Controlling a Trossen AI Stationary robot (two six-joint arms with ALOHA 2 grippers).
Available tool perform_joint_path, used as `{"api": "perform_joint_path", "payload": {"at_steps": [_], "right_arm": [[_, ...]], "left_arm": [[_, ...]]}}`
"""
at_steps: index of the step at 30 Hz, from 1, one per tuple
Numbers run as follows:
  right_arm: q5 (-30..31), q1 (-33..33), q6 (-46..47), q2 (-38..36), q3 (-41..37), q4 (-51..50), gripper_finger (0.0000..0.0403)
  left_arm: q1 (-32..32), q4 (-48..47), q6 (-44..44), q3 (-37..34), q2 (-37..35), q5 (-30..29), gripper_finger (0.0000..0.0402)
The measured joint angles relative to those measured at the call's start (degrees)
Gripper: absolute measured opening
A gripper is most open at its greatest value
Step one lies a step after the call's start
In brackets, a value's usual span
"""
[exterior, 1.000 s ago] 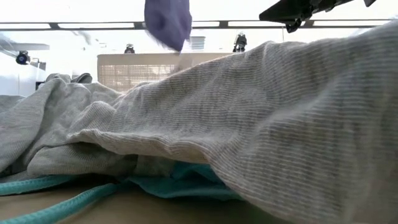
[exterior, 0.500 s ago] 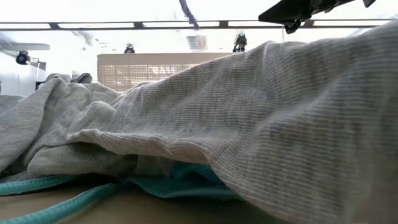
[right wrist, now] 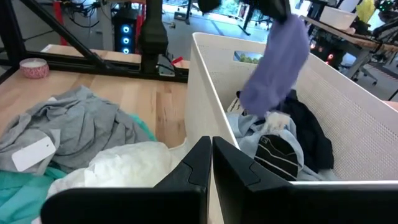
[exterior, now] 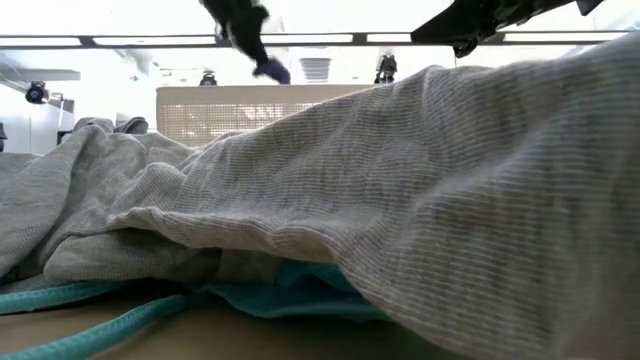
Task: Sort clothes
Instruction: Put the blue sock into the white bin
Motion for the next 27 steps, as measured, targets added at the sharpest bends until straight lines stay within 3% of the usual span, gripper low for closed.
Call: {"api": "perform_joint_path", "payload": {"at_steps": [6, 17, 27], "right_arm": [[-0.2, 0.0, 0.0, 0.0, 0.0, 0.0, 0.0], [-0.2, 0.0, 0.0, 0.2, 0.0, 0.0, 0.0], [-0.2, 0.0, 0.6, 0.4, 0.0, -0.4, 0.0]], "left_arm": [[5.1, 4.5, -0.1, -4.4, 5.4, 4.3, 0.0001], [10.3, 5.1, -2.0, -3.2, 18.5, 8.5, 0.0001], [12.9, 4.7, -5.0, -3.4, 25.4, 13.7, 0.0001]]}}
